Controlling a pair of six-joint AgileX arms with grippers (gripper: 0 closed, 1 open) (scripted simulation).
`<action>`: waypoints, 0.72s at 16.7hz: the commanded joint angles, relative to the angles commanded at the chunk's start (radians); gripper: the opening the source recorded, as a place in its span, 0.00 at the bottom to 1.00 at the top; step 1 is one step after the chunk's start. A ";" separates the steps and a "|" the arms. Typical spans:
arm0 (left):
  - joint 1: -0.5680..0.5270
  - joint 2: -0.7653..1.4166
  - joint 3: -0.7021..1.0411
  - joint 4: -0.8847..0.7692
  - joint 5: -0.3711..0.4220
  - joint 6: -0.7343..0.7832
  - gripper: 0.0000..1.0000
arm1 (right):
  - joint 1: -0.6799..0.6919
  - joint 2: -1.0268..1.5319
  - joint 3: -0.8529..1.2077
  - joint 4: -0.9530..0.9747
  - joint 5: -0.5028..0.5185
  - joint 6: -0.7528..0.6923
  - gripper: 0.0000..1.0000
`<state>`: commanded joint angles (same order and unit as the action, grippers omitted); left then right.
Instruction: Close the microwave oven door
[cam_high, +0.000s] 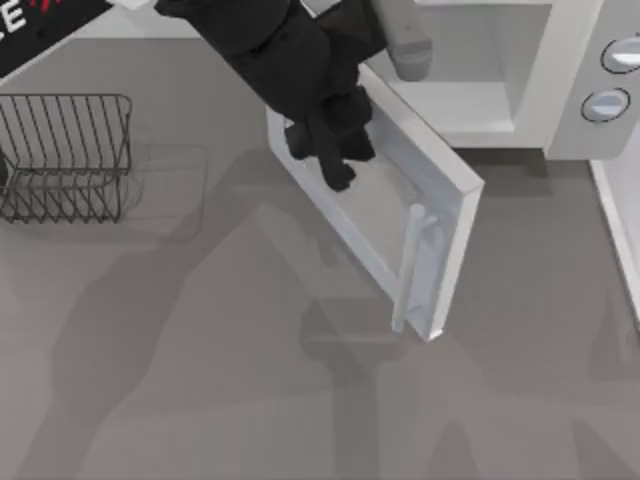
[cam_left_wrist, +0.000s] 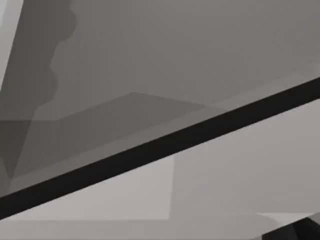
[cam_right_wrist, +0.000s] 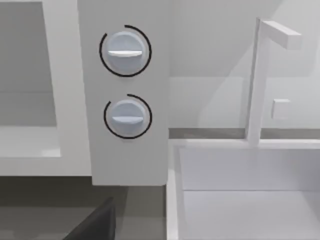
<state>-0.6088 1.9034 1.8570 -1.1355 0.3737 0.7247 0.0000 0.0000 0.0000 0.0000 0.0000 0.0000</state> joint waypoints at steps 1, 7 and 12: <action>-0.003 0.003 0.003 0.000 -0.001 -0.002 0.00 | 0.000 0.000 0.000 0.000 0.000 0.000 1.00; -0.042 0.044 0.059 0.000 -0.016 -0.041 0.00 | 0.000 0.000 0.000 0.000 0.000 0.000 1.00; -0.047 0.049 0.055 -0.010 -0.011 -0.042 0.00 | 0.000 0.000 0.000 0.000 0.000 0.000 1.00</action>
<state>-0.6559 1.9522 1.9118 -1.1454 0.3622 0.6831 0.0000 0.0000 0.0000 0.0000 0.0000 0.0000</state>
